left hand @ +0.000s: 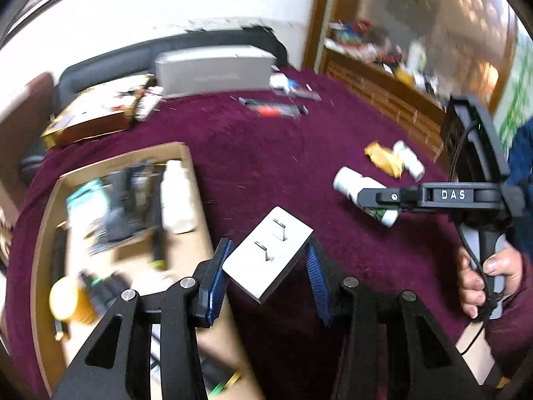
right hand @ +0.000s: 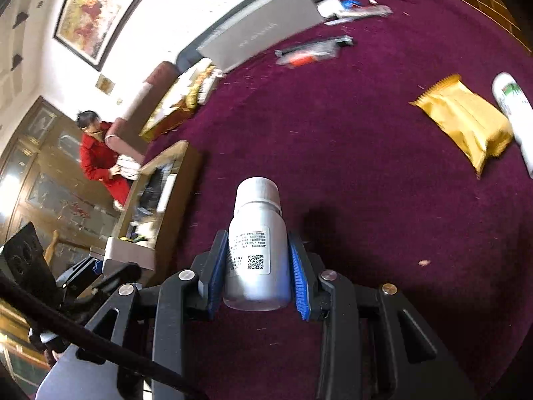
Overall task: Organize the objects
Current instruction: 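Carry adapter and QR-label bottle into the box while both grippers release them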
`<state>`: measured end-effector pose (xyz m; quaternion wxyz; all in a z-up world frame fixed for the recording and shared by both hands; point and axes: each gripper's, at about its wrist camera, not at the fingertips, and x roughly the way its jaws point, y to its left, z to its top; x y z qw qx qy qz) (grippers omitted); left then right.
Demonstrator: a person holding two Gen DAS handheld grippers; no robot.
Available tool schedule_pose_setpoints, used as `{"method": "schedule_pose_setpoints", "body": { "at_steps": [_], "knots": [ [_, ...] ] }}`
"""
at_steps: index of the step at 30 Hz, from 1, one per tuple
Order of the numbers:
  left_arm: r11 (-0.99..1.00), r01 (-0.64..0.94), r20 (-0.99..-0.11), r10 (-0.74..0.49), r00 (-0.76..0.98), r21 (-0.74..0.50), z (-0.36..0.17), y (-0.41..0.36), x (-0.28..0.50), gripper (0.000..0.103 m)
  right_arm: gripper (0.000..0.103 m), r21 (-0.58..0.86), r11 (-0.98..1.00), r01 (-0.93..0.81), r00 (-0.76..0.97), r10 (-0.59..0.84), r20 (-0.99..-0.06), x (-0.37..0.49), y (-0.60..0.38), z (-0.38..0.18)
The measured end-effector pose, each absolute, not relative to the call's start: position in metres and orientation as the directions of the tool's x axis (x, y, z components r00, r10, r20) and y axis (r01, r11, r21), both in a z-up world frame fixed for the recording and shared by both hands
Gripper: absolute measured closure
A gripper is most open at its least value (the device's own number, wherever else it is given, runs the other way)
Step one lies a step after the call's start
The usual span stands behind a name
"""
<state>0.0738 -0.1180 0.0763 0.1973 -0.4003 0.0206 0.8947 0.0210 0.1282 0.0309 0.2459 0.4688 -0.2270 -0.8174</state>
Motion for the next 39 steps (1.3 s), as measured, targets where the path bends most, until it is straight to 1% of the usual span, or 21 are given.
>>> {"method": "schedule_pose_setpoints", "body": {
  "at_steps": [1,5,8,11,16,19,27,31,34,35,36,37,38,39],
  "knots": [
    [-0.930,-0.346,-0.717,0.325,-0.616,-0.124,0.081,-0.131,0.078,0.064,0.071,0.612,-0.764,0.205,-0.433,-0.632,-0.643,0.023,0.122,0.037],
    [-0.970,-0.232,-0.714,0.216,-0.667,-0.077,0.088,-0.182,0.098,0.064,0.070,0.649,-0.702,0.292,-0.369,-0.709,-0.601,0.028,0.079,0.057],
    [-0.987,-0.137,-0.734,0.150,-0.662,-0.078,0.078,-0.222,0.109,0.064,0.070,0.671,-0.651,0.355,-0.289,-0.759,-0.583,0.030,0.035,0.065],
    [-0.993,-0.068,-0.764,0.118,-0.634,-0.097,0.061,-0.251,0.114,0.064,0.070,0.687,-0.604,0.403,-0.189,-0.790,-0.584,0.032,-0.018,0.063],
    [-0.993,0.000,-0.796,0.094,-0.598,-0.118,0.036,-0.275,0.115,0.064,0.070,0.686,-0.573,0.448,-0.063,-0.786,-0.615,0.043,-0.092,0.043],
    [-0.992,0.023,-0.805,0.090,-0.587,-0.127,0.028,-0.283,0.112,0.064,0.070,0.686,-0.566,0.457,-0.015,-0.777,-0.630,0.048,-0.121,0.032],
    [-0.989,0.029,-0.788,0.100,-0.607,-0.148,0.028,-0.295,0.103,0.065,0.070,0.642,-0.596,0.482,-0.001,-0.733,-0.680,0.053,-0.144,0.011],
    [-0.978,0.043,-0.772,0.134,-0.621,-0.204,0.030,-0.303,0.101,0.065,0.070,0.631,-0.606,0.485,-0.005,-0.723,-0.691,0.053,-0.143,0.007],
    [-0.968,0.056,-0.757,0.154,-0.635,-0.245,0.036,-0.309,0.103,0.064,0.067,0.621,-0.609,0.494,-0.013,-0.719,-0.695,0.056,-0.145,0.007],
    [-0.967,0.063,-0.752,0.149,-0.642,-0.245,0.039,-0.310,0.105,0.064,0.062,0.621,-0.610,0.491,-0.017,-0.720,-0.694,0.056,-0.145,0.006],
    [-0.967,0.071,-0.746,0.142,-0.651,-0.245,0.044,-0.312,0.107,0.064,0.060,0.626,-0.605,0.493,-0.017,-0.726,-0.688,0.057,-0.145,0.007],
    [-0.966,0.079,-0.738,0.133,-0.662,-0.245,0.050,-0.313,0.110,0.064,0.054,0.629,-0.600,0.494,-0.017,-0.730,-0.683,0.059,-0.145,0.007],
    [-0.966,0.084,-0.729,0.127,-0.673,-0.246,0.055,-0.315,0.112,0.064,0.051,0.628,-0.600,0.495,-0.023,-0.732,-0.681,0.060,-0.143,0.009],
    [-0.965,0.091,-0.714,0.118,-0.690,-0.247,0.062,-0.317,0.116,0.063,0.050,0.626,-0.601,0.498,-0.032,-0.734,-0.679,0.060,-0.142,0.010]
  ]
}}
